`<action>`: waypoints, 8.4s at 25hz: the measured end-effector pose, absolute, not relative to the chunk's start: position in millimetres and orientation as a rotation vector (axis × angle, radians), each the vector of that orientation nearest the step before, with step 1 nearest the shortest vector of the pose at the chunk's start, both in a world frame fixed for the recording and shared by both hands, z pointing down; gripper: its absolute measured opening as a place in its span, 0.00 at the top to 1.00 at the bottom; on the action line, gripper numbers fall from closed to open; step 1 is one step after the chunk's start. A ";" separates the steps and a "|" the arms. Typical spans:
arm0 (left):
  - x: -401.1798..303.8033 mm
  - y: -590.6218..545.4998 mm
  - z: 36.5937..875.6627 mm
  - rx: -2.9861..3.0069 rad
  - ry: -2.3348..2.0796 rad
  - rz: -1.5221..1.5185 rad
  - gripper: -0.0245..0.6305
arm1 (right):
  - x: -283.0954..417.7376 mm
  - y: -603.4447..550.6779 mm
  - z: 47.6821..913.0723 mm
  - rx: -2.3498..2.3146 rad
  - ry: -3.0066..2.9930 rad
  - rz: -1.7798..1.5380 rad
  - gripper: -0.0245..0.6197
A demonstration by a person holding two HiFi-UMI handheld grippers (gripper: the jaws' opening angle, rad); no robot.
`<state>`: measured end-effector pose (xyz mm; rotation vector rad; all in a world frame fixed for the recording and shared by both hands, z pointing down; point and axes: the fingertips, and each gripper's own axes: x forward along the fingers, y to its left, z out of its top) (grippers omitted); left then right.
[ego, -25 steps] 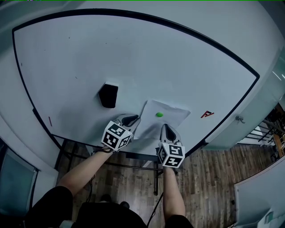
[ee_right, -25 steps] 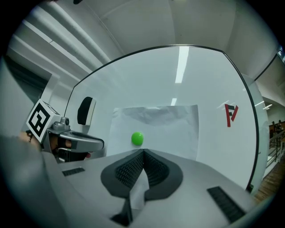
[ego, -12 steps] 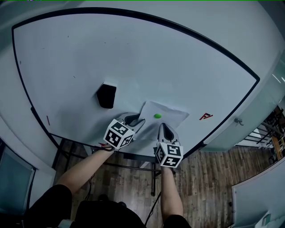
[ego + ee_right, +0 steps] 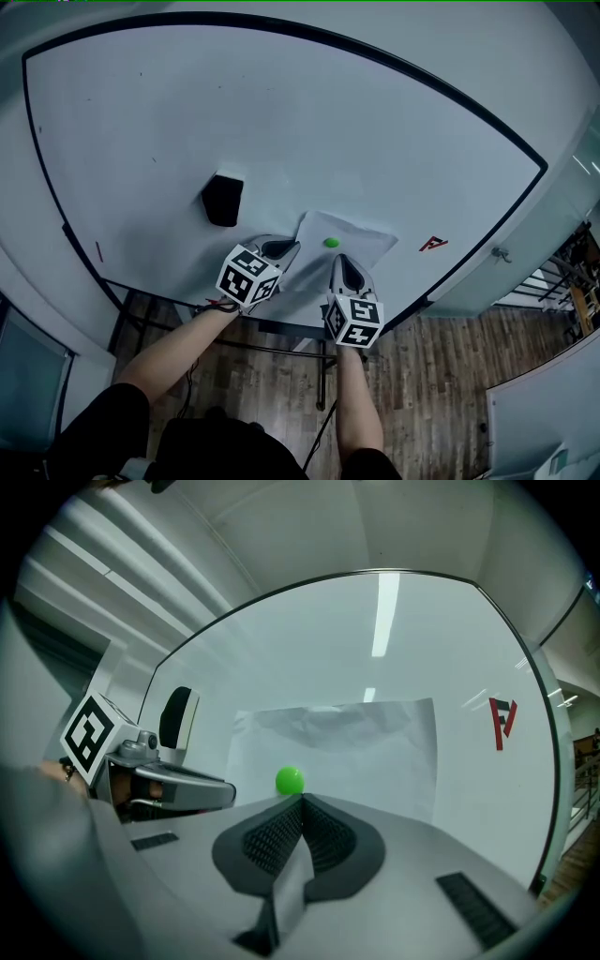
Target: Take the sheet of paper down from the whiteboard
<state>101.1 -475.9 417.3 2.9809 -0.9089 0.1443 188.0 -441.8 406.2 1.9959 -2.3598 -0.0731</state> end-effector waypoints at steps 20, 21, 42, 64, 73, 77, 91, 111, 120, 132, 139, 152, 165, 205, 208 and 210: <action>102.0 -473.9 418.1 2.970 -0.837 0.128 0.93 | 172.9 -456.2 398.6 1.991 -2.305 -0.171 0.82; 101.9 -473.6 418.0 2.972 -0.833 0.128 0.93 | 171.2 -458.0 399.3 1.985 -2.299 -0.174 0.74; 99.6 -475.1 414.0 2.969 -0.800 0.102 0.93 | 165.8 -463.3 389.5 2.075 -2.181 -0.270 0.76; 95.8 -469.7 414.4 2.979 -0.861 0.138 0.93 | 167.9 -463.6 401.3 1.991 -2.184 -0.263 0.76; 91.6 -468.8 414.8 2.960 -0.880 0.130 0.93 | 166.3 -463.9 402.7 1.964 -2.170 -0.292 0.76; 89.6 -468.6 415.3 2.960 -0.897 0.133 0.93 | 167.4 -463.4 403.2 1.963 -2.175 -0.286 0.76; 74.9 -469.1 420.2 2.941 -0.947 0.139 0.93 | 172.5 -463.4 406.1 1.974 -2.174 -0.259 0.76; 51.6 -460.0 437.3 2.905 -1.025 0.169 0.93 | 173.6 -461.4 412.3 1.957 -2.189 -0.233 0.76; 47.7 -462.3 431.9 2.907 -1.036 0.162 0.93 | 176.0 -462.6 411.3 1.962 -2.201 -0.215 0.76; 29.9 -462.5 436.0 2.876 -1.082 0.145 0.93 | 182.5 -461.6 412.9 1.992 -2.193 -0.183 0.76; 10.8 -463.3 435.9 2.850 -1.116 0.137 0.93 | 180.9 -460.9 413.1 2.000 -2.196 -0.172 0.76; -1.3 -456.9 435.1 2.838 -1.148 0.122 0.93 | 181.5 -461.6 414.5 2.005 -2.189 -0.174 0.76; -47.2 -459.5 440.5 2.762 -1.241 0.100 0.93 | 183.1 -462.2 415.4 2.050 -2.160 -0.158 0.76; -71.9 -397.9 462.7 2.754 -1.220 0.156 0.93 | 178.8 -395.2 447.7 2.064 -2.197 0.020 0.88; -74.3 -394.0 462.7 2.750 -1.226 0.154 0.93 | 178.5 -389.9 448.1 2.051 -2.207 0.021 0.91; -74.8 -392.4 462.7 2.749 -1.229 0.151 0.93 | 178.1 -387.3 449.1 2.040 -2.216 0.029 0.92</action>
